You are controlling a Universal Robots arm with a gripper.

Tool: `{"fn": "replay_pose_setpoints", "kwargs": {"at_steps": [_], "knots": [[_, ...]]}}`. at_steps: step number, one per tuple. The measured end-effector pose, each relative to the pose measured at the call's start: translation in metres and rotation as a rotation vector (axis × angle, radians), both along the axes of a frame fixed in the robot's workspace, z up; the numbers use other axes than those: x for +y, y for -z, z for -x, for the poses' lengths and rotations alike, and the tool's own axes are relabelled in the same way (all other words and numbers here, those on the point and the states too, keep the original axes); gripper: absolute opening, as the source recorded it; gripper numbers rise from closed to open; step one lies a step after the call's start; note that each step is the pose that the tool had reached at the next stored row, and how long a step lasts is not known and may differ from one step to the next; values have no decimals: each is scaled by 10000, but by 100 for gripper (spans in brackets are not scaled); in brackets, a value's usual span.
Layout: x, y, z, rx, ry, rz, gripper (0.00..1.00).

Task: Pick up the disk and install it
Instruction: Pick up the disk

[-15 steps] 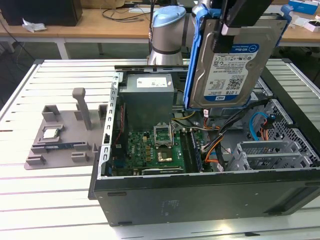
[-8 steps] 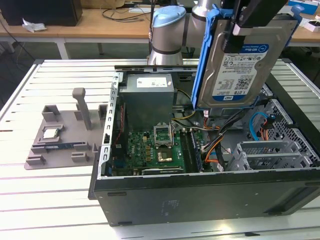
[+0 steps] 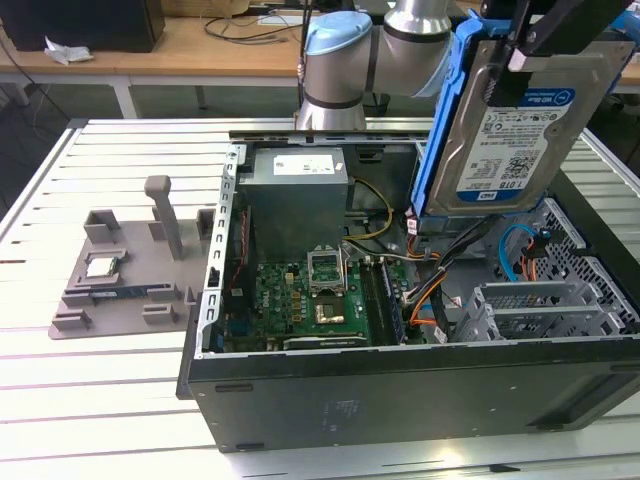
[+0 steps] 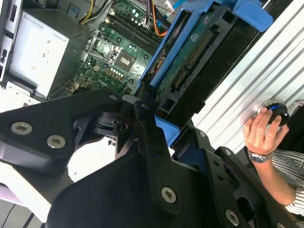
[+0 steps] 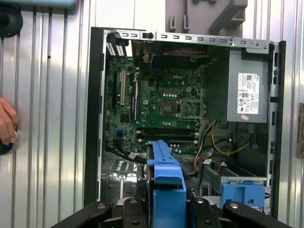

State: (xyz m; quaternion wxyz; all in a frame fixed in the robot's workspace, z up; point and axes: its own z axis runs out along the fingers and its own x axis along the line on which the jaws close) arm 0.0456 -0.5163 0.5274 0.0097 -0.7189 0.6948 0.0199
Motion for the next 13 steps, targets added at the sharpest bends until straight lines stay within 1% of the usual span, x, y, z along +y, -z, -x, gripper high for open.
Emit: {"fn": "replay_pose_setpoints", "kwargs": {"at_steps": [2,6,13], "knots": [[0,1,-39,0,1,-1,37],[0,1,-159,0,0,0,37],[0,2,-265,0,0,0,37]]}}
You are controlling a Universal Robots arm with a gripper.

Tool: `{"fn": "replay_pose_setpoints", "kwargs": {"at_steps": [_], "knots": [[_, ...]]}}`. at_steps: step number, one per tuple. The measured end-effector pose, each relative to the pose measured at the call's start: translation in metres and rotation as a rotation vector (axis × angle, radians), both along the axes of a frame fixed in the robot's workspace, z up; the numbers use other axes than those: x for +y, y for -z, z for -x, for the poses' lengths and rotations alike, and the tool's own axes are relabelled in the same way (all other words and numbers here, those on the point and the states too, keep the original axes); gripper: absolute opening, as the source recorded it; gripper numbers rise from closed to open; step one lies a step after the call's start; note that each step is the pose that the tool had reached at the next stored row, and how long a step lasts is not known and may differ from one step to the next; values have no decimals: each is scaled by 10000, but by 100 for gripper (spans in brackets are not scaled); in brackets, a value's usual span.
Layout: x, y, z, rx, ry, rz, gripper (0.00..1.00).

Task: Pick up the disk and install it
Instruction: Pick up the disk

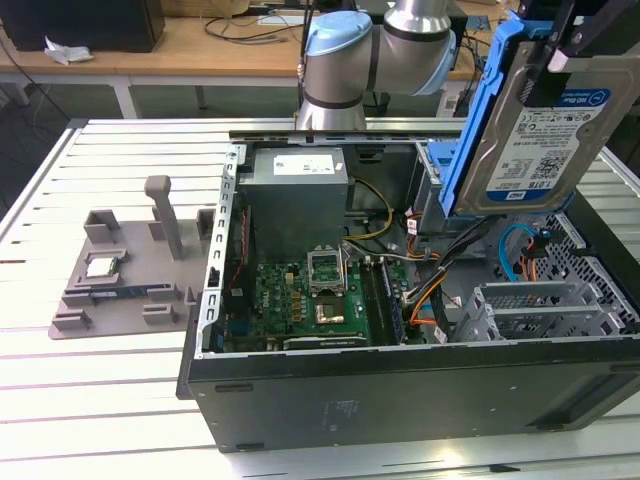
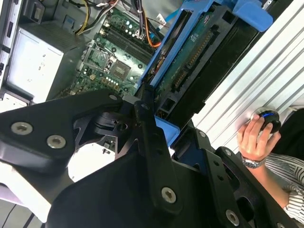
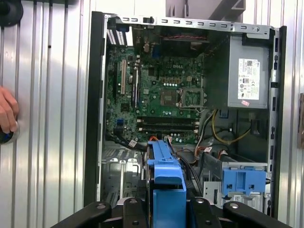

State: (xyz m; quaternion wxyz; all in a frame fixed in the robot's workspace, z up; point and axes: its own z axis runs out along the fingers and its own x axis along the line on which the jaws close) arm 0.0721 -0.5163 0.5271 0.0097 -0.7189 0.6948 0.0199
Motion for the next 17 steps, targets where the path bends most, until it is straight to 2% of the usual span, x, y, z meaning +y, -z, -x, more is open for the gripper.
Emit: {"fn": "replay_pose_setpoints", "kwargs": {"at_steps": [2,10,14,17], "knots": [[0,0,-49,0,0,0,37],[-1,3,-123,0,7,1,37],[-8,11,-126,1,391,9,37],[-24,17,-172,1,439,7,37]]}}
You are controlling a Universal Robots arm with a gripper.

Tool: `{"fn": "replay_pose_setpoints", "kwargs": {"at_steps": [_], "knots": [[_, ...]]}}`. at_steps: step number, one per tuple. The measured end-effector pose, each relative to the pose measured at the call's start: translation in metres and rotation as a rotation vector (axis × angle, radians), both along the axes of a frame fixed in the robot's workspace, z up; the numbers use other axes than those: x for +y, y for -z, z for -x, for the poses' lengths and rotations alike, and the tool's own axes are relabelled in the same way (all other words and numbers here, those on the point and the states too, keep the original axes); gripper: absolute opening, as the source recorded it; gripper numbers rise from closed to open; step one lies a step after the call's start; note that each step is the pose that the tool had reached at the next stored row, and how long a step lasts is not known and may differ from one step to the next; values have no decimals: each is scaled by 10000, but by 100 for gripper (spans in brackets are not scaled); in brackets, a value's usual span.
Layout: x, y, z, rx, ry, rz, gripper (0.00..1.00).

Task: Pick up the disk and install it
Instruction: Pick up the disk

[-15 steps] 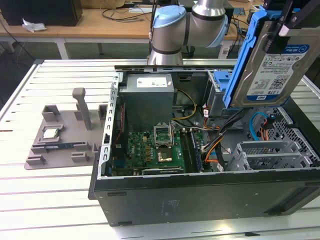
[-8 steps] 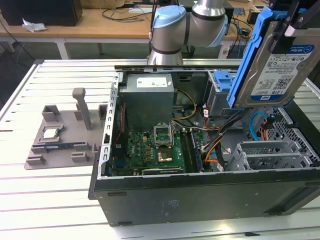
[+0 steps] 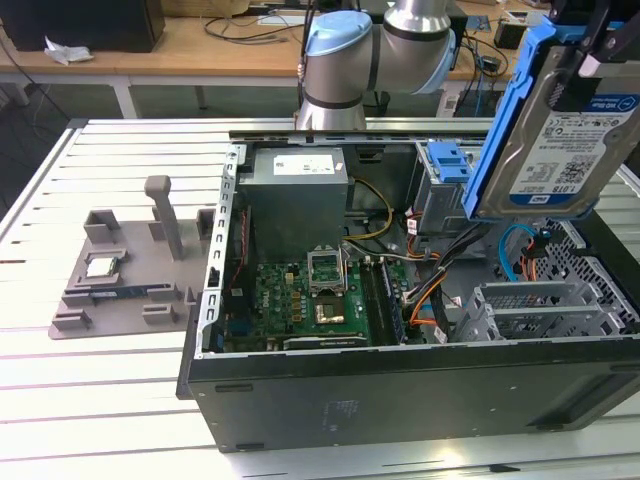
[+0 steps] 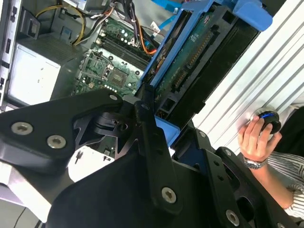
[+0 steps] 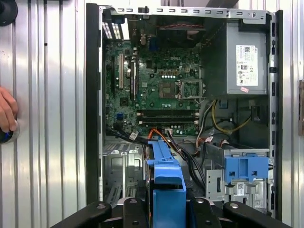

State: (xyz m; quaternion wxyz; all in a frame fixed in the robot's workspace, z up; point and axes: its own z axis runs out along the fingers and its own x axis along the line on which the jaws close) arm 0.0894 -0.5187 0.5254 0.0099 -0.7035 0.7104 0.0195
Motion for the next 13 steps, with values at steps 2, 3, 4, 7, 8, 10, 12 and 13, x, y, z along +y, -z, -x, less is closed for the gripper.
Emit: {"fn": "replay_pose_setpoints", "kwargs": {"at_steps": [2,3,4,7,8,10,12,13], "knots": [[-57,6,-49,6,1,0,37],[-73,9,-65,8,1,0,37],[-86,12,-81,10,1,0,37],[-119,28,-159,16,0,0,37],[-123,30,-170,15,0,0,37],[-133,35,-187,15,0,-1,37],[-137,35,-188,15,2,0,37],[-136,35,-188,15,2,2,37]]}}
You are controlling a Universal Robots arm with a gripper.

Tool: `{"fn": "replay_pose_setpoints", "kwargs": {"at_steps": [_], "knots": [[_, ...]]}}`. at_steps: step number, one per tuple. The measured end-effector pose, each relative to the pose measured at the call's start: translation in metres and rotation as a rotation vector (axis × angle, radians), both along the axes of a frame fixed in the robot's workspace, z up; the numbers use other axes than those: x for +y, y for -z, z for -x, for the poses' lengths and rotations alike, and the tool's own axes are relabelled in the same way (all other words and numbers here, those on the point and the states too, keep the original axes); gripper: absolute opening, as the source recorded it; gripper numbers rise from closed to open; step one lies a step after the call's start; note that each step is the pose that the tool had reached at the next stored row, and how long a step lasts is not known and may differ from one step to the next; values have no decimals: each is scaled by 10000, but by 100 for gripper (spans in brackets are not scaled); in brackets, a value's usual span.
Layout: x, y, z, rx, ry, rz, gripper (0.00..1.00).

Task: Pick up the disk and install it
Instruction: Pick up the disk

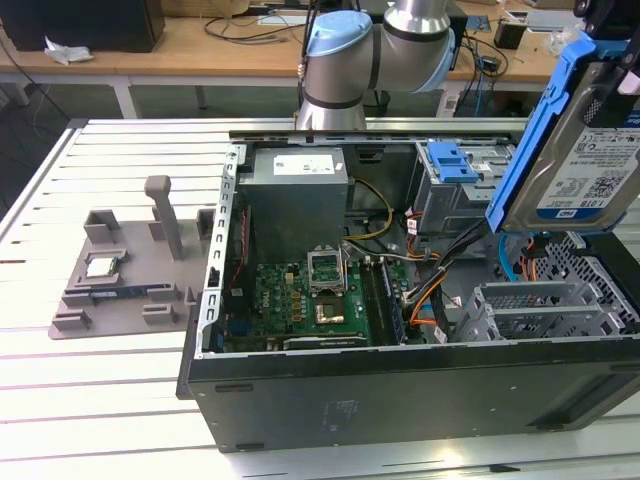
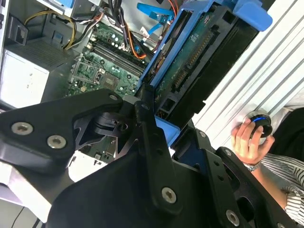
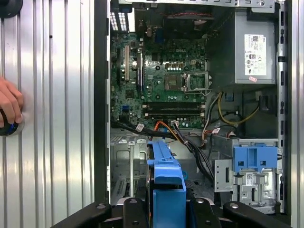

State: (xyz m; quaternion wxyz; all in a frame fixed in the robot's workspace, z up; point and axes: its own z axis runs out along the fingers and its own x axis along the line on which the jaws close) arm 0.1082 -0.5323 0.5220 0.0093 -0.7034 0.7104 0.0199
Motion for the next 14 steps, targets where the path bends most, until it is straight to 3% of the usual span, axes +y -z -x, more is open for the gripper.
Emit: {"fn": "replay_pose_setpoints", "kwargs": {"at_steps": [14], "knots": [[-5,28,-23,8,-1,9,37]]}}
